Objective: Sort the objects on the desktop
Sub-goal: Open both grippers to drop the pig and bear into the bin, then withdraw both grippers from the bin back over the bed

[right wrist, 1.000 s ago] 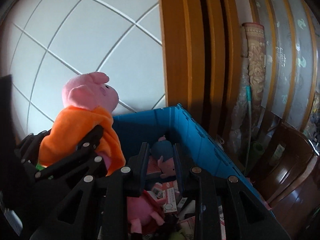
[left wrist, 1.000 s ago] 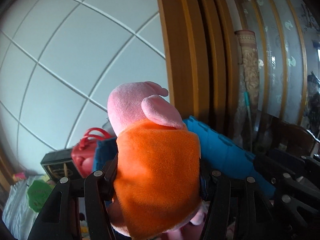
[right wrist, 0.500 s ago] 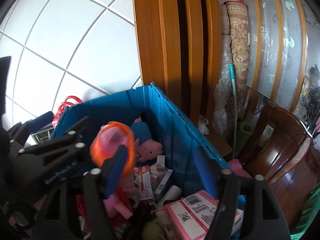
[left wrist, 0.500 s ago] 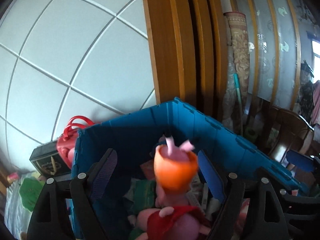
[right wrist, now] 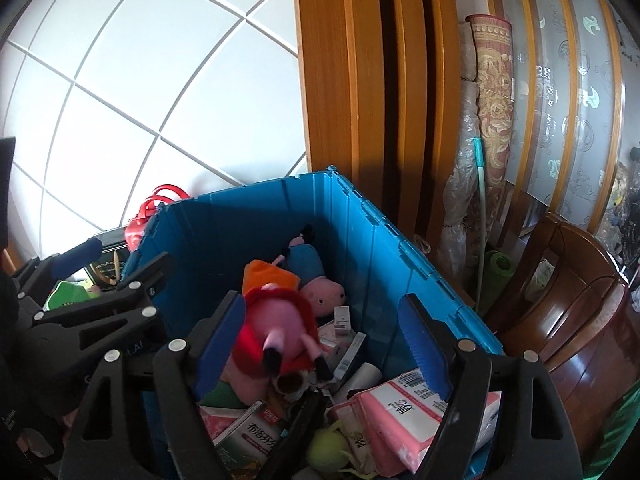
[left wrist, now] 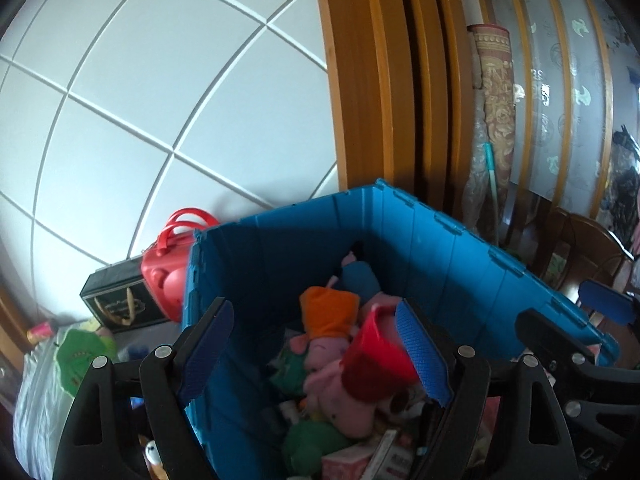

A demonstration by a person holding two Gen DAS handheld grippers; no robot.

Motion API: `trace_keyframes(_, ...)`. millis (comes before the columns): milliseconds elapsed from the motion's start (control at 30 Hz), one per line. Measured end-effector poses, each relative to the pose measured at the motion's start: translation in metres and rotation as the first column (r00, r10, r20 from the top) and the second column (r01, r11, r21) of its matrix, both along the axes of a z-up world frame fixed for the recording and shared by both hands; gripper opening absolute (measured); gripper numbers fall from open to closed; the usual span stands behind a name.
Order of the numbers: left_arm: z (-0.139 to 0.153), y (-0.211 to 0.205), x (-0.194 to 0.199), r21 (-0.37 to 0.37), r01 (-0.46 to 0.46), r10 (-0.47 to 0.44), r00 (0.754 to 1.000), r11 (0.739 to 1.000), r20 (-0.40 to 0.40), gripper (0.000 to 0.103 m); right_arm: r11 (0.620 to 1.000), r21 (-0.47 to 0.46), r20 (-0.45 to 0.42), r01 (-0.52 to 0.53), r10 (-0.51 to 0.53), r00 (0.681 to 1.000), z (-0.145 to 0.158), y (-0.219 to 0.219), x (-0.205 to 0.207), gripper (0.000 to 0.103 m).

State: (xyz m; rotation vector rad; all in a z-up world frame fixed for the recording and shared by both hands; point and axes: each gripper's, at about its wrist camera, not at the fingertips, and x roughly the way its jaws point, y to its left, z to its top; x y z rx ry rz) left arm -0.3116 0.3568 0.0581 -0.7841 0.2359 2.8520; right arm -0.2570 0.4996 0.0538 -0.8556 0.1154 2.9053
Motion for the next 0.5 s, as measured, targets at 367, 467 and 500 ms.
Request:
trace_keyframes(367,0.02,-0.059,0.042,0.06,-0.034,0.038,0.998,0.998,-0.055,0.084,0.998,0.027,-0.058,-0.049,0.051,0.997,0.019,-0.043,0.032,0.085)
trace_keyframes(467,0.021,-0.086,0.056,0.078,-0.05,0.056,0.996,0.996,-0.072,0.084,0.997,0.04,-0.076,-0.059,0.062,0.995,0.023,-0.063,0.041,0.099)
trace_keyframes(500,0.021,-0.096,0.061,0.083,-0.057,0.063,0.995,0.995,-0.076,0.084,0.997,0.041,-0.08,-0.064,0.068,0.995,0.023,-0.07,0.043,0.099)
